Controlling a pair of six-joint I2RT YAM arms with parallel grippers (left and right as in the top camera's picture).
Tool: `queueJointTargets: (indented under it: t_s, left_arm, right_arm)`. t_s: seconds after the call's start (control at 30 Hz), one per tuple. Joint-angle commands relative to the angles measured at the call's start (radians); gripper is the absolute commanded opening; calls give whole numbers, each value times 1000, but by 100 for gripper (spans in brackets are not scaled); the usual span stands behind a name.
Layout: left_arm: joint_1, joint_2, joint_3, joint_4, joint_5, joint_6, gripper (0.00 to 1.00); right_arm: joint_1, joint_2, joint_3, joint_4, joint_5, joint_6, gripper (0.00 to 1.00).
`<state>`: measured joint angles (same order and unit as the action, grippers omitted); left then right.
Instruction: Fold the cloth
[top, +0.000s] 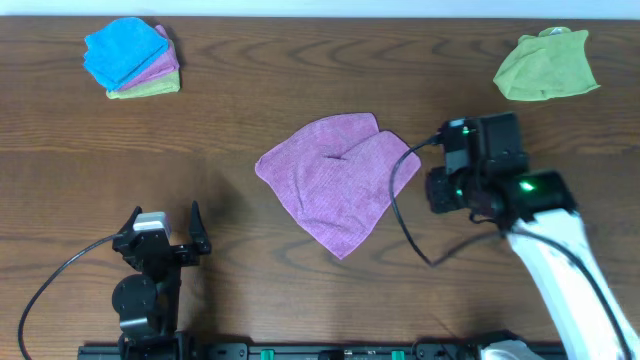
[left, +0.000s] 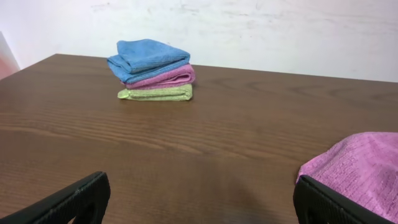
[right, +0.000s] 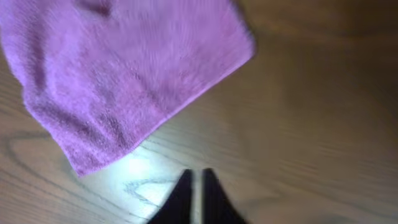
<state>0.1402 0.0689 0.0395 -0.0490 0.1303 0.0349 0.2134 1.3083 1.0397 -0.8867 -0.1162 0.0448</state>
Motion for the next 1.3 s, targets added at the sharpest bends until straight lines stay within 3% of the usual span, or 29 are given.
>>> queueJointTargets:
  t_s: [0.0,0.23,0.57,0.93,1.27]
  left_arm:
    - [-3,-6,-34,-16,-3,17,96]
    - [-3,-6,-34,-16,-3,17,96]
    - [-3,-6,-34,-16,-3,17,95]
    - [-3,-6,-34,-16,-3,17,95]
    - [-3,-6,-34,-16,-3,17,95]
  right_arm:
    - [-3,90,-29,61,-79,45,2]
    - [-7,282,-26,185,-74,44,2]
    - [-18,414,-24,404,-63,46,1]
    - [-56,546,53,440,-11,43,1]
    - [-57,559,53,517,-12,44,1]
